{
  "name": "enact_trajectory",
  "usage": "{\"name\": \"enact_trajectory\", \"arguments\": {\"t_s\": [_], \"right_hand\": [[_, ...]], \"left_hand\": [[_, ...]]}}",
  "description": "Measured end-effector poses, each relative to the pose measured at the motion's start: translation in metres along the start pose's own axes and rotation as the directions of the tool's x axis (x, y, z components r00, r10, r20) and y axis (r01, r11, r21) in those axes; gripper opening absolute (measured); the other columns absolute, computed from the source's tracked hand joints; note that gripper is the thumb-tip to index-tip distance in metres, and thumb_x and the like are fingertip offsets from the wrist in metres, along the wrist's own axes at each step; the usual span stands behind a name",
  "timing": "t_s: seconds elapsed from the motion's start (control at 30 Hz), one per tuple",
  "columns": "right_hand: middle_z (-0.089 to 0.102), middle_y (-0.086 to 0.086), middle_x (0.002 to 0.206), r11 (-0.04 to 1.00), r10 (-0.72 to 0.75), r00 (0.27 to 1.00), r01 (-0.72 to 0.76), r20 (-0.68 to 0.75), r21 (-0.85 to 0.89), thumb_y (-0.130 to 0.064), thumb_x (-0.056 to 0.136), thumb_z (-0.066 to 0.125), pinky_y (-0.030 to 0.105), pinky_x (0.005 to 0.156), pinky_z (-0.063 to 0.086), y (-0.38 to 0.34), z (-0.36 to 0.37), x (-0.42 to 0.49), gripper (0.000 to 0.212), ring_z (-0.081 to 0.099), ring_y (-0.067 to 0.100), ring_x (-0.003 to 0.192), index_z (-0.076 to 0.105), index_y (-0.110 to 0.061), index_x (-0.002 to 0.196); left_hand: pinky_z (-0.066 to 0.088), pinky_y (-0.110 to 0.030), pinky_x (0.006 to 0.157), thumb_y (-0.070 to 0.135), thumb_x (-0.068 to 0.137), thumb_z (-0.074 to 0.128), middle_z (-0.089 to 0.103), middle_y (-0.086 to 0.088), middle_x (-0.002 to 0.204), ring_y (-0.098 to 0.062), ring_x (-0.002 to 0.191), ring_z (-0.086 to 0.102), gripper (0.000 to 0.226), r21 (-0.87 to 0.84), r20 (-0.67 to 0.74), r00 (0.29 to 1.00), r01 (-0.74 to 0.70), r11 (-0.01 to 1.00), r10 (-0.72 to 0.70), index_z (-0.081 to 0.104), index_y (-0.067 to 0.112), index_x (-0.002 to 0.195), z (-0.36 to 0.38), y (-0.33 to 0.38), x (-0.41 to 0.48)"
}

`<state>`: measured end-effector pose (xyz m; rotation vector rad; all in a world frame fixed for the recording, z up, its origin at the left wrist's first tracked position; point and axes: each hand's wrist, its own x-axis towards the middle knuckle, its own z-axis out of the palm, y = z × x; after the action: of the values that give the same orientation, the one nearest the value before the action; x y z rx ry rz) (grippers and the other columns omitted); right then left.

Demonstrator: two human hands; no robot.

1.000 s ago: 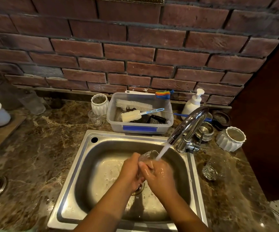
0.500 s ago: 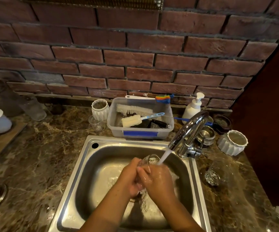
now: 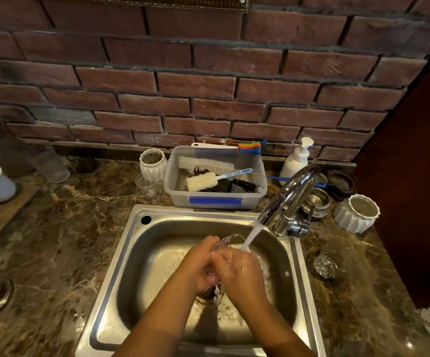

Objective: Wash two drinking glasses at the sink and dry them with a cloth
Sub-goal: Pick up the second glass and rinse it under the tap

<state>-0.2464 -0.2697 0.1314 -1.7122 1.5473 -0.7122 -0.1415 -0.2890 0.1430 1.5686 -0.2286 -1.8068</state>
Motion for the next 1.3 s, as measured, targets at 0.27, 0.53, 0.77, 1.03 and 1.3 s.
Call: {"name": "enact_trajectory", "arguments": {"t_s": [0.27, 0.53, 0.77, 1.03, 1.3], "right_hand": [[0.077, 0.009, 0.099, 0.366, 0.531, 0.792, -0.535, 0.301, 0.762, -0.028, 0.098, 0.061, 0.042, 0.087, 0.059, -0.015, -0.001, -0.007, 0.017, 0.073, 0.026, 0.097, 0.071, -0.016, 0.105], [0.073, -0.005, 0.072, 0.984, 0.174, 0.984, -0.173, 0.024, -0.050, -0.040, 0.097, 0.053, 0.023, 0.070, 0.052, -0.006, 0.004, -0.009, 0.033, 0.068, 0.009, 0.071, 0.072, -0.024, 0.074], [0.077, 0.000, 0.081, 0.924, 0.278, 0.961, -0.271, 0.012, 0.271, -0.028, 0.099, 0.057, 0.015, 0.069, 0.051, -0.014, 0.004, -0.015, 0.026, 0.071, 0.010, 0.075, 0.076, -0.019, 0.084], [0.076, 0.008, 0.078, 0.774, 0.407, 0.912, -0.378, 0.058, 0.509, -0.024, 0.095, 0.061, 0.031, 0.072, 0.058, -0.017, -0.002, -0.006, 0.019, 0.073, 0.021, 0.078, 0.074, -0.014, 0.085], [0.077, 0.000, 0.080, 0.946, 0.189, 0.981, -0.193, 0.040, 0.261, -0.024, 0.097, 0.059, 0.029, 0.080, 0.057, -0.011, 0.000, -0.012, 0.021, 0.071, 0.013, 0.078, 0.077, -0.019, 0.086]], "left_hand": [[0.055, -0.028, 0.068, 0.024, 0.103, 0.048, 0.067, 0.001, 0.083, -0.011, 0.075, 0.064, 0.024, 0.590, -0.038, 0.764, -0.503, 0.632, 0.644, 0.063, 0.020, 0.085, 0.002, -0.023, 0.007], [0.051, -0.026, 0.053, 0.021, 0.093, 0.059, 0.068, -0.013, 0.078, -0.022, 0.069, 0.063, 0.020, -0.061, -0.061, 0.998, -0.021, 0.998, 0.017, 0.068, 0.011, 0.079, -0.002, -0.021, -0.008], [0.050, -0.031, 0.059, 0.020, 0.101, 0.048, 0.069, -0.018, 0.086, -0.024, 0.077, 0.063, 0.025, 0.207, -0.204, 0.916, -0.305, 0.930, 0.346, 0.066, 0.007, 0.089, -0.006, -0.030, 0.007], [0.054, -0.035, 0.066, 0.022, 0.103, 0.046, 0.069, -0.004, 0.085, -0.020, 0.080, 0.065, 0.025, 0.388, -0.041, 0.791, -0.551, 0.739, 0.611, 0.063, 0.018, 0.086, -0.008, -0.034, 0.011], [0.052, -0.034, 0.065, 0.019, 0.102, 0.044, 0.070, -0.016, 0.088, -0.032, 0.084, 0.067, 0.028, 0.212, -0.181, 0.910, -0.335, 0.918, 0.374, 0.065, 0.009, 0.088, -0.006, -0.024, 0.010]]}}
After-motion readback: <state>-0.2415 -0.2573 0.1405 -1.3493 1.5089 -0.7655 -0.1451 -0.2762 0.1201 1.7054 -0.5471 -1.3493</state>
